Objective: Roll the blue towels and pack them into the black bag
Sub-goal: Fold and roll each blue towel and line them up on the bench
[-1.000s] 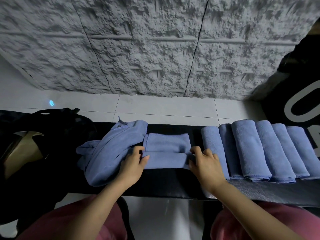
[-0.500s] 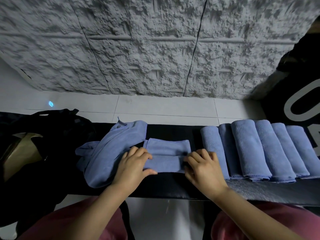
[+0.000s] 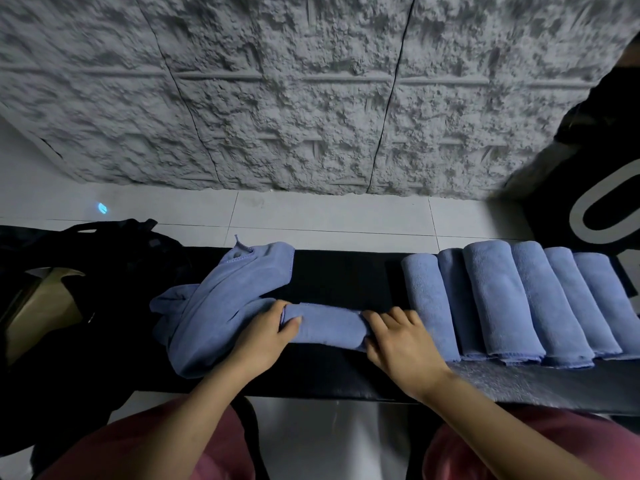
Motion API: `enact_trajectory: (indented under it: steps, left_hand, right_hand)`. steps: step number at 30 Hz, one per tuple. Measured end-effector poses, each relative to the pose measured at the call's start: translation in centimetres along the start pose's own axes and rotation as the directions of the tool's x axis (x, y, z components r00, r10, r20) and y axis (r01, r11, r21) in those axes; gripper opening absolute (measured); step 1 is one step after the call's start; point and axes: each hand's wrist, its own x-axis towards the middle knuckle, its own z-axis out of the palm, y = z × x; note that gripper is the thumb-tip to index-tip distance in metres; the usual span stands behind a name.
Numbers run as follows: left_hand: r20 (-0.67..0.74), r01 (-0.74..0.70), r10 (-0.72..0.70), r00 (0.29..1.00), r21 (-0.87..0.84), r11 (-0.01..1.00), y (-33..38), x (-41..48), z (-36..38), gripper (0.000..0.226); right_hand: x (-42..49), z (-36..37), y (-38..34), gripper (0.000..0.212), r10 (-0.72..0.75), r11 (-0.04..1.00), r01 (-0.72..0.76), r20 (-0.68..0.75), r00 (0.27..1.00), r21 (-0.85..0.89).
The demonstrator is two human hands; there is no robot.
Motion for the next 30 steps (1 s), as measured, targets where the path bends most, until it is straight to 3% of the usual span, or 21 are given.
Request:
enact_trajectory:
  steps: [5, 7, 9, 11, 13, 15, 19, 21, 23, 25, 27, 29, 30]
  left_hand:
    - [-0.096, 0.05, -0.053, 0.994, -0.039, 0.998, 0.7, 0.0, 0.3, 0.02]
    - [-0.132, 0.141, -0.154, 0.979, -0.105, 0.984, 0.6, 0.0, 0.2, 0.034]
    - [0.007, 0.326, -0.335, 0.942, -0.248, 0.912, 1.2, -0.1, 0.0, 0.051]
    - [0.243, 0.459, -0.389, 0.889, -0.468, 0.755, 2.2, -0.4, 0.1, 0.05]
    - [0.311, 0.449, -0.324, 0.894, -0.627, 0.637, 2.9, -0.3, 0.3, 0.041]
    - [0.283, 0.391, -0.273, 0.919, -0.737, 0.551, 3.3, 0.0, 0.4, 0.031]
    - [0.217, 0.327, -0.266, 0.939, -0.801, 0.502, 4.8, 0.2, 0.0, 0.03]
    - [0.159, 0.262, -0.235, 0.959, -0.814, 0.518, 5.9, 0.1, -0.8, 0.027]
    - [0.127, 0.202, -0.18, 0.975, -0.84, 0.504, 7.1, 0.1, -1.9, 0.013]
    - [0.15, 0.192, -0.128, 0.98, -0.88, 0.435, 8.7, 0.0, -2.9, 0.009]
    - [0.209, 0.218, -0.064, 0.976, -0.905, 0.365, 10.2, -0.6, -3.3, 0.01]
    - [0.225, 0.181, 0.082, 0.971, -0.914, 0.363, 11.8, -1.5, -3.7, 0.015]
    - [0.222, 0.143, 0.167, 0.961, -0.912, 0.385, 12.4, -1.9, -3.8, 0.01]
  right_hand:
    - [0.0, 0.2, -0.6, 0.033, 0.041, 0.998, -0.045, 0.109, 0.993, 0.032]
    - [0.2, 0.0, -0.6, 0.031, 0.063, 0.997, -0.069, 0.132, 0.989, 0.042]
    - [0.1, 0.0, -0.5, 0.033, 0.058, 0.995, -0.069, 0.155, 0.986, 0.066]
    - [-0.1, -0.1, -0.3, 0.044, 0.026, 0.991, -0.051, 0.198, 0.98, 0.122]
    - [-0.2, -0.4, -0.1, 0.06, -0.025, 0.985, -0.019, 0.25, 0.968, 0.174]
    - [-0.5, -0.7, -0.1, 0.067, -0.056, 0.974, -0.002, 0.247, 0.967, 0.226]
    - [-1.2, -1.7, 0.2, 0.033, -0.078, 0.923, -0.049, 0.312, 0.947, 0.382]
    - [-1.3, -2.9, 0.5, 0.032, -0.097, 0.856, -0.069, 0.29, 0.952, 0.512]
    - [-1.3, -4.6, 0.8, 0.033, -0.036, 0.729, -0.093, 0.174, 0.984, 0.678]
    - [-1.2, -6.3, 1.0, 0.033, 0.115, 0.52, -0.156, 0.113, 0.987, 0.84]
    - [-1.1, -7.7, 0.9, 0.048, 0.171, 0.194, -0.273, 0.242, 0.955, 0.942]
    - [-1.0, -8.6, 0.6, 0.074, 0.064, -0.148, -0.443, 0.455, 0.888, 0.884]
    - [-1.1, -8.9, 0.5, 0.082, 0.008, -0.245, -0.495, 0.513, 0.859, 0.833]
